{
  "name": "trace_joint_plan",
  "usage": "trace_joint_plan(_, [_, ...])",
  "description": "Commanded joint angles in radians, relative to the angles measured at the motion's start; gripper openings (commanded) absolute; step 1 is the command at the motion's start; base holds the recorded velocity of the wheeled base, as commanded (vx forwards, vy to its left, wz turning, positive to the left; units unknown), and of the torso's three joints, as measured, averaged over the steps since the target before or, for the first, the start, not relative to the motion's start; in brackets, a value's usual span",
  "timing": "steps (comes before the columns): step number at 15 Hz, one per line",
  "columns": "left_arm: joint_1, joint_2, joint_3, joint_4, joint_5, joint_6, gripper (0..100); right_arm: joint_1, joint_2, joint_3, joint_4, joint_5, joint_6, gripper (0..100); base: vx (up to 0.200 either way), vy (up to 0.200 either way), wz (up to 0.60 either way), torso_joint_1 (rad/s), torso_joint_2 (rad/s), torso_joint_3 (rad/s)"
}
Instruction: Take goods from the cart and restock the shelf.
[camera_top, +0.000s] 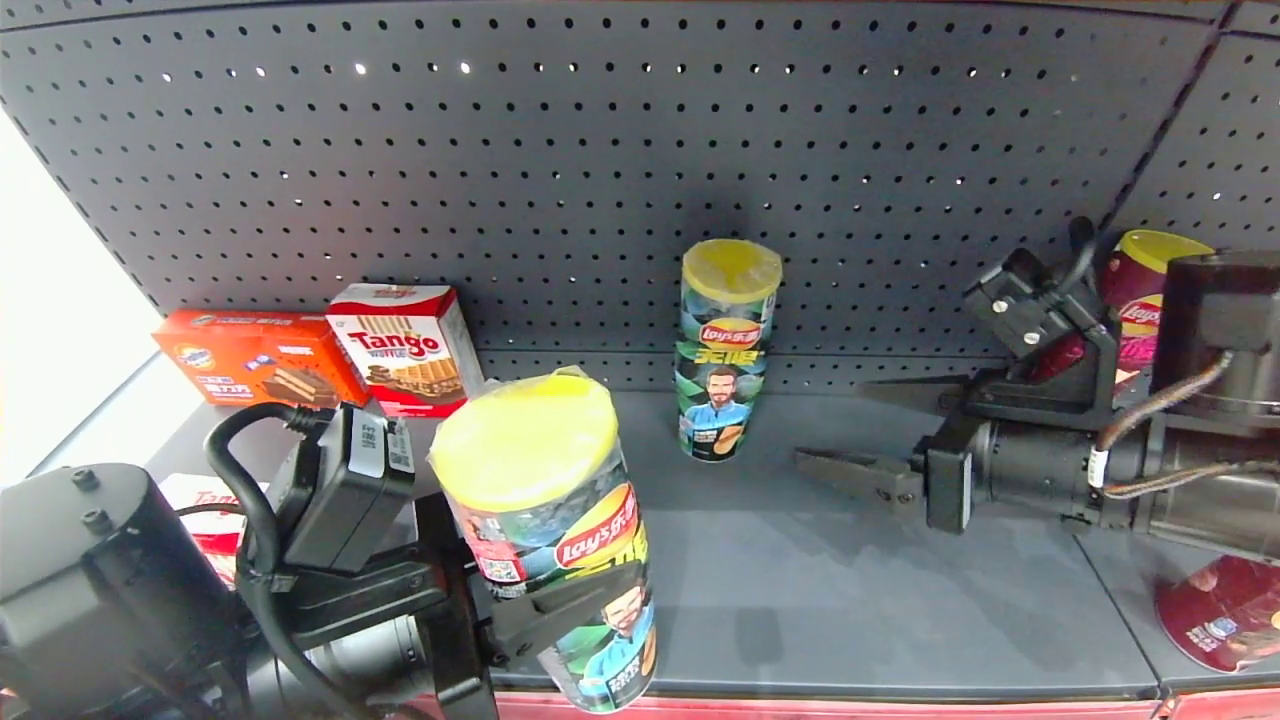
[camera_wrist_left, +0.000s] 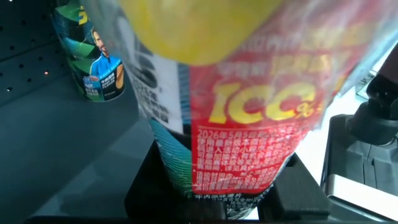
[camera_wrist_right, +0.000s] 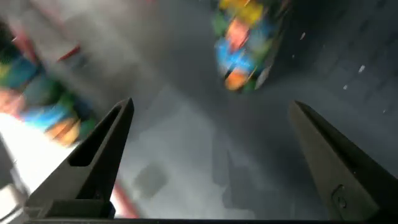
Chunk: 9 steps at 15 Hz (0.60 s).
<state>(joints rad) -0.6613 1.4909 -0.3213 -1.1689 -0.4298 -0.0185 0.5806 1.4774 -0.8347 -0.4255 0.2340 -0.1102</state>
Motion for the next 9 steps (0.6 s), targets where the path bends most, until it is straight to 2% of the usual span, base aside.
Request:
trace_joint_plan(1, [0.000,-0.014,0.010,0.003,-0.003,-0.001,0,-0.056,0.135,-0.121,-0.004,0.022,-0.055,100,0.000,0.000,0.00,0.000,0.00,0.000])
trace_joint_plan(2, [0.000,-0.015,0.010,0.003,-0.003,-0.001,0,-0.062,0.146,-0.135,-0.006,0.036,-0.069,100,0.000,0.000,0.00,0.000,0.00,0.000])
trace_joint_plan(5, [0.000,-0.017,0.013,-0.001,-0.006,-0.015,0,-0.114,0.224,-0.170,-0.075,0.195,-0.143,100,0.000,0.000,0.00,0.000,0.00,0.000])
trace_joint_plan(6, [0.000,-0.018,0.019,-0.005,-0.006,-0.026,0,-0.134,0.259,-0.182,-0.124,0.288,-0.155,100,0.000,0.000,0.00,0.000,0.00,0.000])
trace_joint_plan(8, [0.000,-0.031,0.019,-0.005,-0.007,-0.029,0,-0.143,0.299,-0.208,-0.159,0.343,-0.160,100,0.000,0.000,0.00,0.000,0.00,0.000])
trace_joint_plan(9, [0.000,-0.035,0.022,-0.005,-0.007,-0.041,0,-0.153,0.328,-0.238,-0.167,0.364,-0.158,100,0.000,0.000,0.00,0.000,0.00,0.000])
